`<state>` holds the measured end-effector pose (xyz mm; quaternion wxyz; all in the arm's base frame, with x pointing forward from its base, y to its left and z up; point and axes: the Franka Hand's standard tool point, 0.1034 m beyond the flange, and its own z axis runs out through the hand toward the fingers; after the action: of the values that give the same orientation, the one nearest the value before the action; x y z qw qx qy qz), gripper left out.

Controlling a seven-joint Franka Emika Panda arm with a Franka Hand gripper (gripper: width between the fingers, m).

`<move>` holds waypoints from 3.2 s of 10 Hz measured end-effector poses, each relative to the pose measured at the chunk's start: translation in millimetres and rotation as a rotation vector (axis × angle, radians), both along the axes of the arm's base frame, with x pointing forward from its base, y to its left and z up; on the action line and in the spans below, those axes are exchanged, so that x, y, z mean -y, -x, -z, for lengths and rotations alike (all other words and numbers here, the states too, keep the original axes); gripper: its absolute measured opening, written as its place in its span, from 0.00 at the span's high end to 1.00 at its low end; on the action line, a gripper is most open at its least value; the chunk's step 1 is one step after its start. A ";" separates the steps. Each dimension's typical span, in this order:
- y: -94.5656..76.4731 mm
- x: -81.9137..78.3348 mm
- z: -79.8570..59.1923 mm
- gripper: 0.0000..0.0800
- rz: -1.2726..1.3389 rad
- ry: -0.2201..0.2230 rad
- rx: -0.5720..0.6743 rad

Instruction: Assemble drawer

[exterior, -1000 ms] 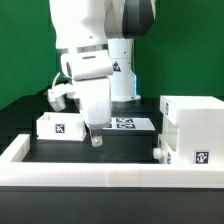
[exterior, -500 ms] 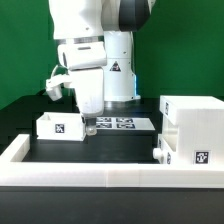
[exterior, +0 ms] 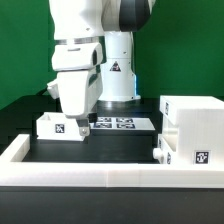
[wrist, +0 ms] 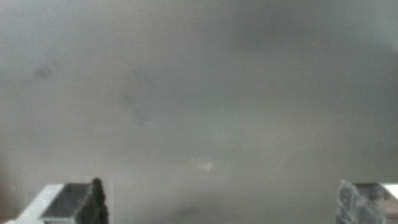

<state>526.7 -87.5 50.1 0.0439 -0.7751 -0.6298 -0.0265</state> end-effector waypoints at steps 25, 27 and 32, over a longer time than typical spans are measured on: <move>128.2 8.0 6.1 0.19 1.323 -0.018 0.000; 136.3 11.0 20.0 0.19 1.333 -0.017 0.010; 151.8 14.3 45.9 0.19 1.329 -0.017 0.027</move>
Offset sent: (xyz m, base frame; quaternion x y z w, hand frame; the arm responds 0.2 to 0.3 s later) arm -0.0360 -0.0217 0.0192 -0.0384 0.0129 0.2212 0.9744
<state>374.9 -101.9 4.3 0.0167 -0.9977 -0.0180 -0.0626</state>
